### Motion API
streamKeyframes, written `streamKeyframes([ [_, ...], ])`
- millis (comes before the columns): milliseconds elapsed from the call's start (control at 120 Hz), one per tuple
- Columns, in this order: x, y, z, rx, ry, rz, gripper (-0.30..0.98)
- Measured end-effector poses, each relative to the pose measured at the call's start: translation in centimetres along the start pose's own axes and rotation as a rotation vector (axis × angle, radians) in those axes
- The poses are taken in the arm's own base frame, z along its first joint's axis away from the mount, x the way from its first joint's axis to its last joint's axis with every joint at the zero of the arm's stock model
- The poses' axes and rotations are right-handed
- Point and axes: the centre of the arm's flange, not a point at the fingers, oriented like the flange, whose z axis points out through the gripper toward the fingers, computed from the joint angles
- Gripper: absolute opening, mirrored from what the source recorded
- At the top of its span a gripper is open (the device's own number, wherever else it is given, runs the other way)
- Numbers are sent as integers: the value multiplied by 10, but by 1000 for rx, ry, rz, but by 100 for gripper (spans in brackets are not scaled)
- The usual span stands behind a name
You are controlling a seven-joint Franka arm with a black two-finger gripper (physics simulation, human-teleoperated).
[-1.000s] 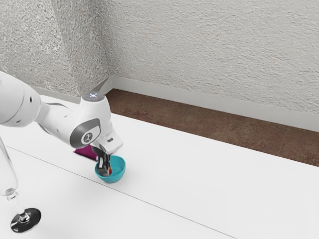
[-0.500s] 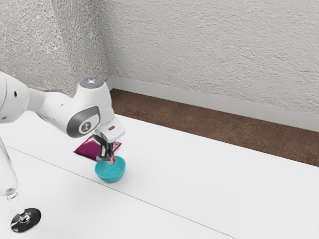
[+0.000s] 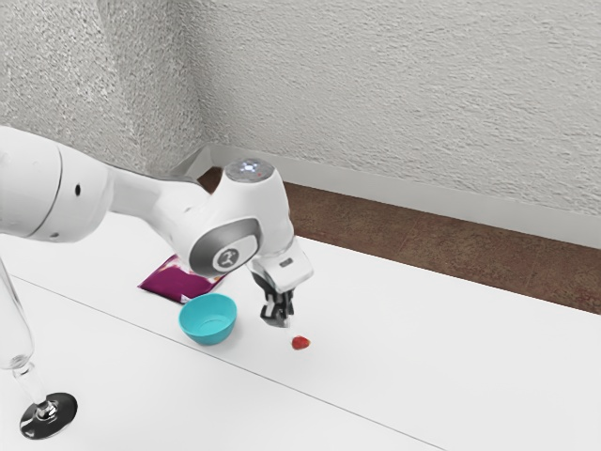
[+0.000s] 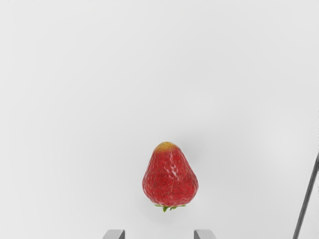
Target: Take strawberry from the bowl
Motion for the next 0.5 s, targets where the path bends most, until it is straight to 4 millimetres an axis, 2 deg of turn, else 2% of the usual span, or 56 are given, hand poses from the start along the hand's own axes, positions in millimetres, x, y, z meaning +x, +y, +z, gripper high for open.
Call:
streamKeyframes([
  [167,-1,-2,-2,2,6,-25,41],
  [367,-13,-8,-10,1,0,-95,58],
  [392,-34,-23,-31,12,-6,-172,59],
  [400,-44,-31,-43,21,-7,-208,59],
  [450,-115,-90,-156,122,6,-434,61],
  [475,-152,-108,-197,153,4,-535,62],
  [500,-190,-119,-228,170,-3,-632,63],
])
